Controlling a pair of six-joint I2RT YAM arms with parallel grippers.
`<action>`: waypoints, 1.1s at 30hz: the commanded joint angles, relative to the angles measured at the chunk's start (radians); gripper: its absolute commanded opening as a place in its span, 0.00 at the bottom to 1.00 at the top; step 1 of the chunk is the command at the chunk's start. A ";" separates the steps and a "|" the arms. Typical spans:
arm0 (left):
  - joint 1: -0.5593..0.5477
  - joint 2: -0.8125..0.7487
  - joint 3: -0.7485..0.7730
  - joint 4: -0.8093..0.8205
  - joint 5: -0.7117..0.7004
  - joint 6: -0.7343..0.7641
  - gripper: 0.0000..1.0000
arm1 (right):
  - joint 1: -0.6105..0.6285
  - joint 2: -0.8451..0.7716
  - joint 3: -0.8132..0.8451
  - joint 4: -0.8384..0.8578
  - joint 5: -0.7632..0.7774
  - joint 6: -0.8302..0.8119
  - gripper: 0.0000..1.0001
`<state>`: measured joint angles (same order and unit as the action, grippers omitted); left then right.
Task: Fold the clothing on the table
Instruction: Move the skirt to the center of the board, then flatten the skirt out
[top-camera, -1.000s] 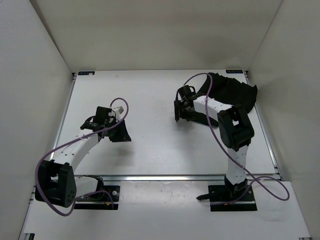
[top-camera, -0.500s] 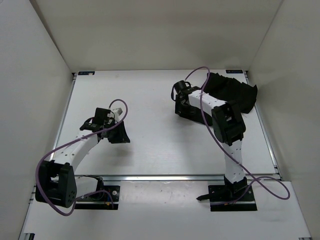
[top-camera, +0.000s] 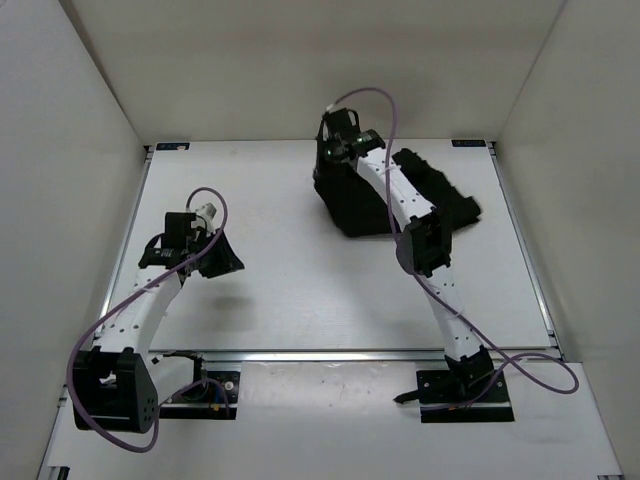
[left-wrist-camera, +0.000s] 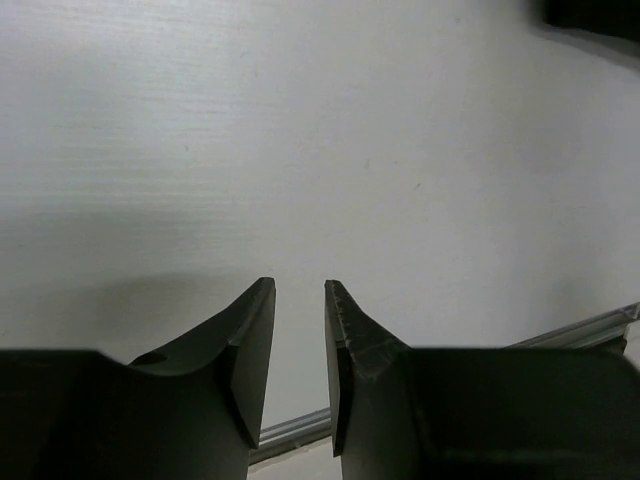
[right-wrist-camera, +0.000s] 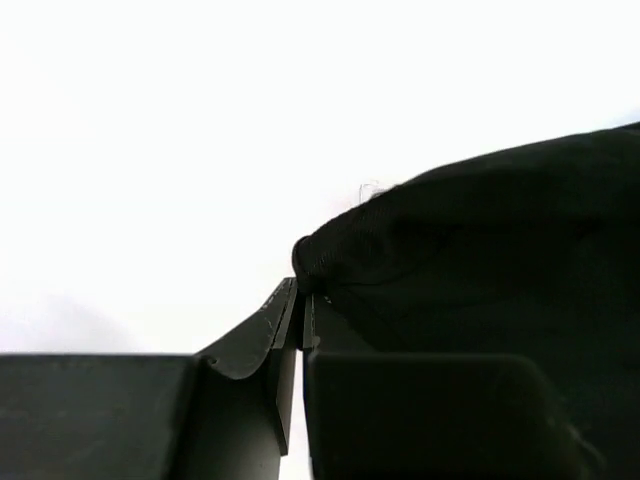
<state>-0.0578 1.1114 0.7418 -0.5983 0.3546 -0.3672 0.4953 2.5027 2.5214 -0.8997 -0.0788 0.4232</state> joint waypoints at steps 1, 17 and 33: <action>0.006 -0.027 0.088 -0.028 -0.031 -0.024 0.37 | -0.046 -0.092 0.295 0.011 -0.277 0.102 0.00; -0.002 -0.077 0.090 -0.069 -0.118 -0.024 0.42 | -0.190 -1.132 -1.473 0.640 -0.317 0.216 0.00; -0.497 0.072 0.059 0.143 -0.204 -0.292 0.56 | -0.193 -1.182 -1.876 0.690 -0.335 0.160 0.00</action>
<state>-0.4492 1.1446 0.7601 -0.5117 0.2253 -0.5705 0.3046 1.3190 0.6315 -0.2638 -0.4267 0.6163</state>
